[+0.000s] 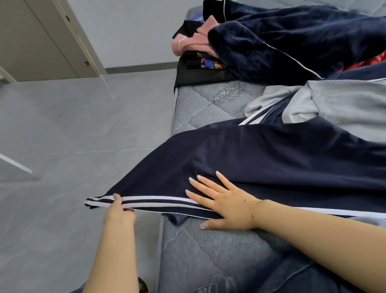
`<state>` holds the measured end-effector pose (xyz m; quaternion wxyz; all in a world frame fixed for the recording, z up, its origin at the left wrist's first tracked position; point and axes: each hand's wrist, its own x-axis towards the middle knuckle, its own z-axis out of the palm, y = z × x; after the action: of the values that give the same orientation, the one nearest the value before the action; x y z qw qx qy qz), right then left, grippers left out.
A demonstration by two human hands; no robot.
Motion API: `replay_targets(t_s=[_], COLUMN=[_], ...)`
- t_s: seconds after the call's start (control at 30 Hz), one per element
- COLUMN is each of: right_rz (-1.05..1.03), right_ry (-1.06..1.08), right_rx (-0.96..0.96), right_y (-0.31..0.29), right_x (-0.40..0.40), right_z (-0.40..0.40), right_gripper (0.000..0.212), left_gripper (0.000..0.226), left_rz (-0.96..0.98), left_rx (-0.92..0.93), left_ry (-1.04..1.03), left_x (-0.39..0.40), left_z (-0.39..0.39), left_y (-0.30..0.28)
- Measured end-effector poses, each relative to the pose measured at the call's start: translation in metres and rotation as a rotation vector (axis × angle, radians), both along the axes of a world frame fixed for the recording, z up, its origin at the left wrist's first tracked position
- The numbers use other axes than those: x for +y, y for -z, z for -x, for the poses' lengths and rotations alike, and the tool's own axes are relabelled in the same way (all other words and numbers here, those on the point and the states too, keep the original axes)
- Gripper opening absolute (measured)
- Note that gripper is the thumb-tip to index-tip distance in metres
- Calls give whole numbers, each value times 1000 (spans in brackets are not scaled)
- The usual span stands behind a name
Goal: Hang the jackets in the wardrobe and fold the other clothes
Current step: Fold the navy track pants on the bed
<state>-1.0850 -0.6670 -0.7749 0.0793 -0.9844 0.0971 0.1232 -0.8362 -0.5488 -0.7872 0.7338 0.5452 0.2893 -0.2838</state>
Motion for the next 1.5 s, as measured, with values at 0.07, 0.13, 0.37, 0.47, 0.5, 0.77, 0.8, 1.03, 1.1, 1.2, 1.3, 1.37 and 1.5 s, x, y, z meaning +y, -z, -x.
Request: replay_targets(t_s=[0.07,0.13,0.37,0.47,0.5,0.77,0.8,1.03,1.1,1.2,1.3,1.37,1.5], right_rz=[-64,-142,-33,-77,-116,-466,-538,-468,-340,-177,-103,-29,35], right_ry=[5,71,251,205,187,405,474,878,1001,1116,1139,1098,1121], right_rx=[-34,-122,-42,-80,-94,25,-24,-498,-525,-524,-415,-331,-497], right_y=[-11,-22,-35,-41,-45,-58,-62,-79,-74,-62,-42,-25,3], right_x=[0,-4,-17,-12,-9,-7,-13,-89,-112,-140,-158,-167,-175], right_z=[5,13,50,51,51,54,58,140,174,217,237,242,242], right_gripper=[75,68,25,15,13,25,26,17,25,33,39,41,31], left_gripper=[18,16,13,18,16,11,9,31,27,46,67,68,44], left_rz=[27,-2,-44,-39,-7,-270,-405,-369,-249,-280,-393,-431,-580], left_rx=[46,112,205,145,122,24,-41,-1300,-1441,-1492,-1487,-1439,-1567], left_ry=[-21,93,353,239,192,249,313,1064,1327,1602,1733,1766,1504], left_x=[1,0,-13,-11,-11,-2,-5,-99,-129,-173,-217,-242,-270], left_z=[0,2,43,43,41,44,50,129,160,201,239,261,276], left_y=[0,1,-15,-16,-18,-28,-35,-77,-79,-65,-45,-30,-6])
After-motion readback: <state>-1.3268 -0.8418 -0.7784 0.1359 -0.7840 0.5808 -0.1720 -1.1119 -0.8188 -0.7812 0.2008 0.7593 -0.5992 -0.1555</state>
